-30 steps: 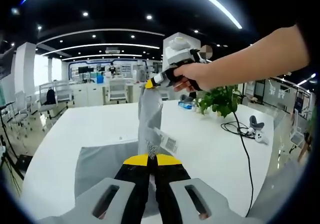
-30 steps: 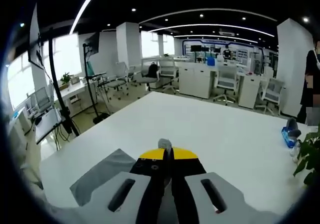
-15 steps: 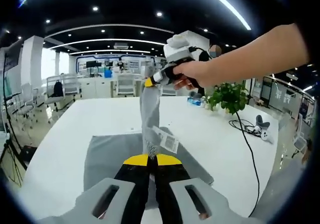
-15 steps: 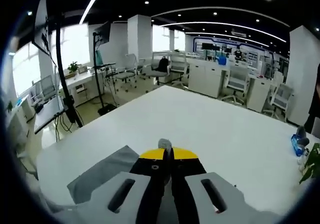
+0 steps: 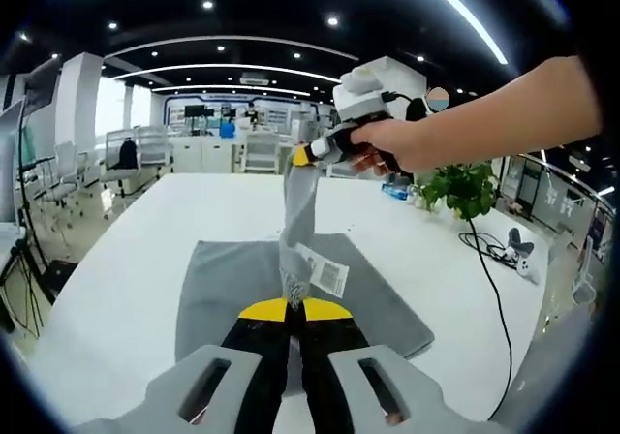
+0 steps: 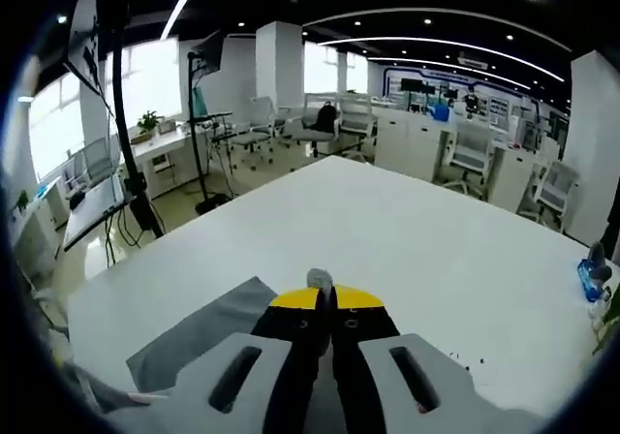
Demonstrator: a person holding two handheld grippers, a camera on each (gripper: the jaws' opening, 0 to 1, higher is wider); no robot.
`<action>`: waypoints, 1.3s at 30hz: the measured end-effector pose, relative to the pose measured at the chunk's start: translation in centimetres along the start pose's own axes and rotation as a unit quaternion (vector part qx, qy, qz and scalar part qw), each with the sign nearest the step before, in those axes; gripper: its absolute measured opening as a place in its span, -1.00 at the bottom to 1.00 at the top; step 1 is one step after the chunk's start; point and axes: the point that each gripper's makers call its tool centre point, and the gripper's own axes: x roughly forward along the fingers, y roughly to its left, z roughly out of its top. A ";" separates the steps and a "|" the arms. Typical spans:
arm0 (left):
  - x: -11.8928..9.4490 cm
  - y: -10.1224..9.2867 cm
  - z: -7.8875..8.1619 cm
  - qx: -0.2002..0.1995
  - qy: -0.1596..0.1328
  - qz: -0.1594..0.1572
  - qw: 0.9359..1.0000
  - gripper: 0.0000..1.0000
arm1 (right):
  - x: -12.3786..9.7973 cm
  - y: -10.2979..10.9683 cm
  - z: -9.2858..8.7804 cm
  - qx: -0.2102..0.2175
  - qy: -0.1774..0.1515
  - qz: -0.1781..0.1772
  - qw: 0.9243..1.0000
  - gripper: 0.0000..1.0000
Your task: Fold the towel on the table until its edges align and the towel forms a compact rectangular stack.
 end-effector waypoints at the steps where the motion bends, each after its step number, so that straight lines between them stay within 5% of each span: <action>1: 0.1 0.2 -0.2 0.000 0.000 0.002 1.000 -0.95 | 0.2 0.1 0.0 -0.004 0.002 0.001 1.000 -0.99; 6: 0.4 0.8 -0.9 -0.008 0.003 0.005 1.000 -0.95 | 1.0 1.4 -0.1 -0.033 0.010 0.010 0.999 -0.99; 21: 0.4 2.9 -2.9 -0.014 0.015 0.026 0.999 -0.95 | 4.3 3.2 -1.6 -0.029 0.021 0.023 0.999 -0.99; 39: 0.9 5.5 -7.2 -0.020 0.046 0.044 0.998 -0.95 | 8.9 6.7 -4.0 -0.029 0.029 0.042 0.998 -0.98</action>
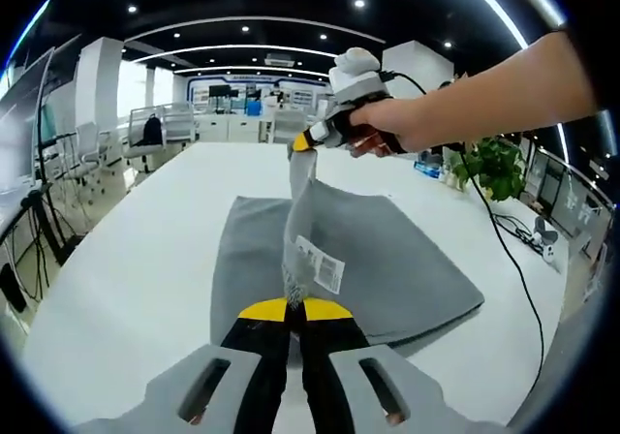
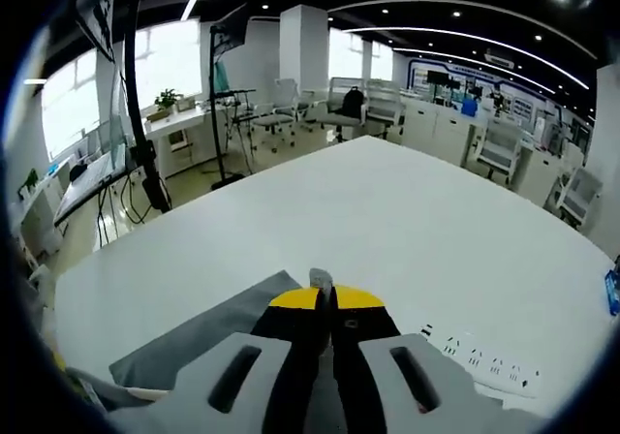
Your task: Fold the towel on the table until its edges align and the towel forms a compact rectangular stack.
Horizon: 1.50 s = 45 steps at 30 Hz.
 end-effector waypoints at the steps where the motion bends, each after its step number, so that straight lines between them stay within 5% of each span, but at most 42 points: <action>1: 0.1 0.2 -0.3 -0.003 0.003 0.002 1.000 -0.95 | -0.1 0.0 -0.1 0.001 0.000 0.001 1.000 -0.98; 10: 0.8 1.2 -2.2 -0.009 0.026 0.000 1.000 -0.94 | 3.0 0.9 -1.3 -0.040 0.022 0.003 0.999 -0.98; 22: 1.4 2.6 -4.7 -0.018 0.050 0.006 0.999 -0.92 | 4.1 2.5 -3.2 -0.077 0.035 0.003 0.996 -0.95; 28: 1.3 2.7 -6.1 -0.022 0.069 0.008 0.997 -0.88 | 3.9 2.9 -3.8 -0.080 0.033 0.011 0.996 -0.90; 30: 1.2 3.0 -6.4 -0.024 0.074 0.011 0.997 -0.87 | 4.2 3.1 -3.2 -0.080 0.003 0.025 0.996 -0.79; 40: 0.6 3.4 -6.4 -0.019 0.072 0.024 0.997 -0.62 | 4.0 2.6 -4.1 -0.072 0.006 0.041 0.997 -0.50; 45: -0.2 3.2 -3.5 0.038 0.020 0.044 0.998 -0.50 | 2.5 1.1 -5.0 -0.059 0.012 0.032 0.998 -0.49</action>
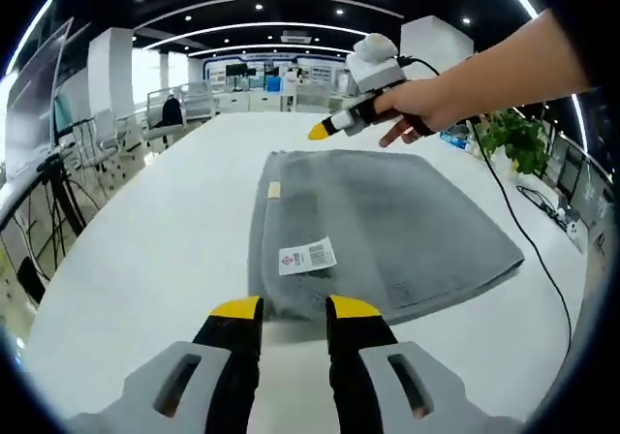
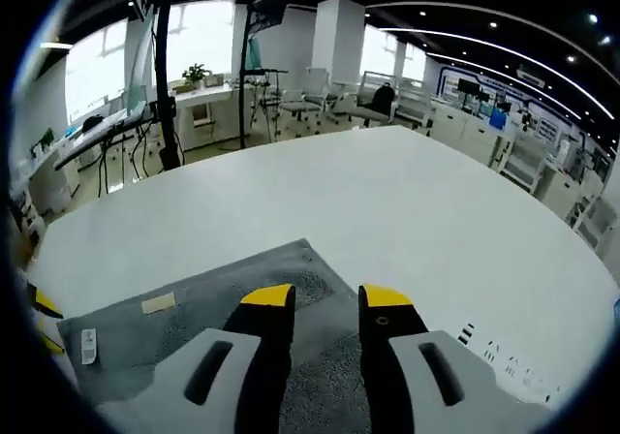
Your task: Fold the towel on the table until its edges align and the towel forms a compact rectangular stack.
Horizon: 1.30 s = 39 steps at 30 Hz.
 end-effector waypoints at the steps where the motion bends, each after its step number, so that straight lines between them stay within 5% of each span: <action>1: -0.1 -0.4 0.4 0.004 -0.002 -0.005 1.000 -0.53 | -0.2 -0.2 0.0 0.002 -0.001 -0.002 1.000 -0.49; 3: 0.3 -1.2 1.1 0.040 -0.014 -0.018 0.999 -0.55 | 0.0 -0.7 -0.1 0.004 0.000 -0.007 1.000 -0.49; 6: 1.0 -2.6 0.1 0.056 0.013 -0.044 0.997 -0.56 | -1.0 -1.2 -0.6 0.015 -0.003 -0.014 1.000 -0.50; 10: 1.9 -1.9 -1.2 0.040 0.034 -0.039 0.998 -0.54 | -1.8 -2.8 -1.7 0.019 0.005 -0.022 1.000 -0.49; 13: 2.4 -1.4 -3.8 -0.016 0.092 -0.045 0.995 -0.48 | -2.4 -4.0 -2.3 0.024 0.007 -0.031 0.999 -0.48; 20: 1.8 -2.4 -1.7 0.009 0.064 -0.049 0.997 -0.41 | -4.5 -6.4 -4.4 0.041 0.017 -0.048 0.998 -0.48; 31: 2.2 -9.8 2.9 0.040 0.018 -0.117 0.992 -0.39 | -6.4 -10.4 -5.7 0.047 0.024 -0.073 0.996 -0.53; 35: 2.4 -12.9 3.9 0.066 0.009 -0.153 0.986 -0.35 | -7.8 -11.4 -6.5 0.063 0.012 -0.086 0.994 -0.56; 39: 3.0 -13.8 3.6 0.082 0.018 -0.165 0.983 -0.35 | -8.4 -12.3 -8.0 0.053 0.030 -0.086 0.994 -0.58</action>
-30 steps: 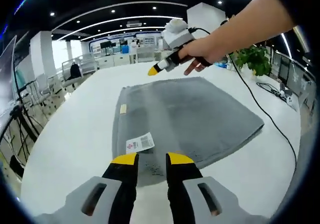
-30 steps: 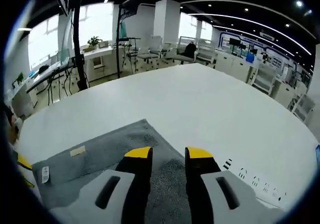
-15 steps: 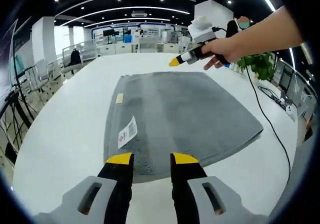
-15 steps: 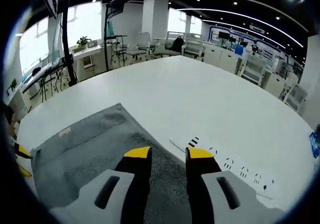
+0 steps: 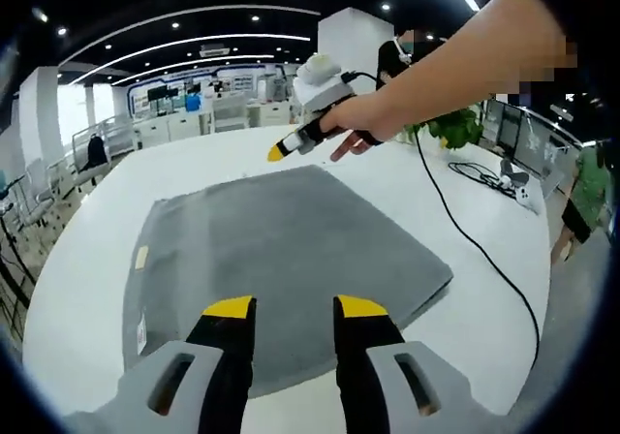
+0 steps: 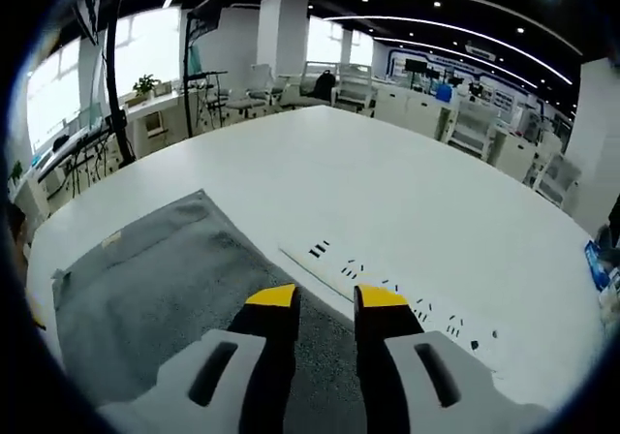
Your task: Fold the towel on the table until its edges align and the towel forms a compact rectangular stack.
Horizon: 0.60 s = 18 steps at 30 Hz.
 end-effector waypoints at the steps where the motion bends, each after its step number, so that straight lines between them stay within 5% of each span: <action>1: 0.1 -0.3 0.0 0.003 0.002 -0.002 1.000 -0.35 | -0.1 -0.2 -0.1 0.000 0.000 0.000 1.000 -0.58; 9: 0.8 -3.3 0.3 0.022 0.005 -0.032 0.999 -0.31 | -1.7 -2.9 -2.6 0.033 0.008 -0.012 0.999 -0.56; 18: 2.4 -9.1 1.0 0.050 0.009 -0.088 0.995 -0.31 | -3.5 -4.0 -5.1 0.051 0.023 -0.025 0.998 -0.56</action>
